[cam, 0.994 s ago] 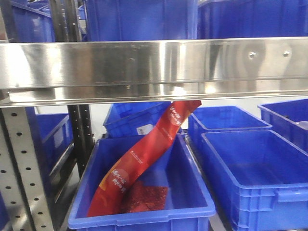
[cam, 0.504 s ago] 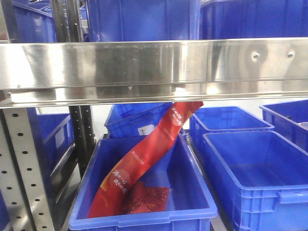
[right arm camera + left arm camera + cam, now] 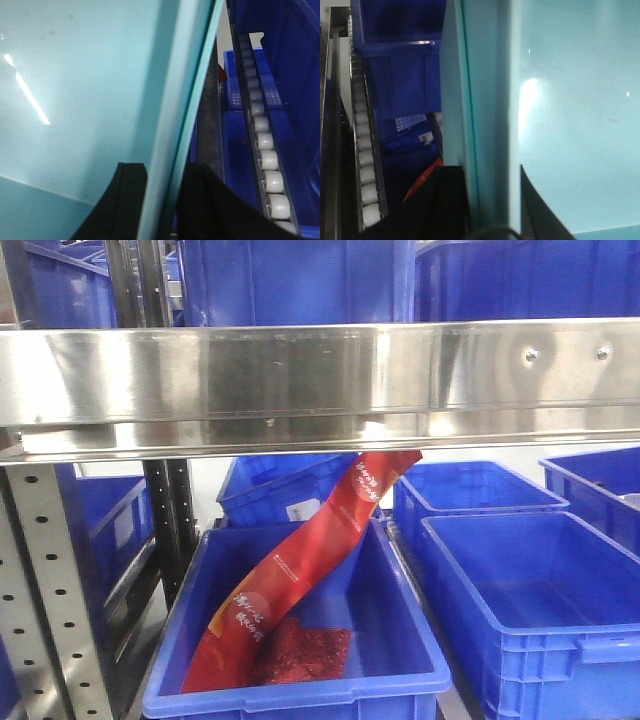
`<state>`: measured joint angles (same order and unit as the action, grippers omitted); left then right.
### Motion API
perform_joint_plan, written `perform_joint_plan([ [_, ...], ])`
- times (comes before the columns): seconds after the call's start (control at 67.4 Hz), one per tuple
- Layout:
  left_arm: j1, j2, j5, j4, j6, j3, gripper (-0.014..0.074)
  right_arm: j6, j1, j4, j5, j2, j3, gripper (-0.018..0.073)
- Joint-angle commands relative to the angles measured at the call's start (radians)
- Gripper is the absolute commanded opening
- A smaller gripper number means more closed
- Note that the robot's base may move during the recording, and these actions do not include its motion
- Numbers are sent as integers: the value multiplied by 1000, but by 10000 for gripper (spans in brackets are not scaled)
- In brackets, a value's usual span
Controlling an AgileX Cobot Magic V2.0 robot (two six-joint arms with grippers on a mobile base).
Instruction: Move two blue bins to right shelf middle
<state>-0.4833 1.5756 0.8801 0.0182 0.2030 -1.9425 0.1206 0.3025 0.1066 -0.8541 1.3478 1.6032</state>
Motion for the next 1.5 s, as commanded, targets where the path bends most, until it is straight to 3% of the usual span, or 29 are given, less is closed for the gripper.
perform_joint_plan([
  [0.0,0,-17,-148,-31,10,-18,-111,-31,0,13,79,-19,14,-154],
  [0.163,0,-17,-132,-31,10,-18,-111,-31,0,13,91,-16,14,-154],
  [0.326,2,-7,40,57,10,-18,-111,-31,0,13,138,51,14,-154],
  [0.504,2,48,117,87,10,-16,-111,-31,0,13,233,156,14,-154],
  [1.024,2,229,165,153,10,-14,-106,-78,0,-21,265,334,14,-154],
  [1.172,2,252,175,153,10,-14,27,-78,0,-36,265,346,14,-44],
  [1.35,2,259,172,171,10,-14,347,-78,-2,-51,252,348,14,287],
  [1.483,2,241,178,171,10,-14,559,-78,-4,-61,220,332,14,476],
])
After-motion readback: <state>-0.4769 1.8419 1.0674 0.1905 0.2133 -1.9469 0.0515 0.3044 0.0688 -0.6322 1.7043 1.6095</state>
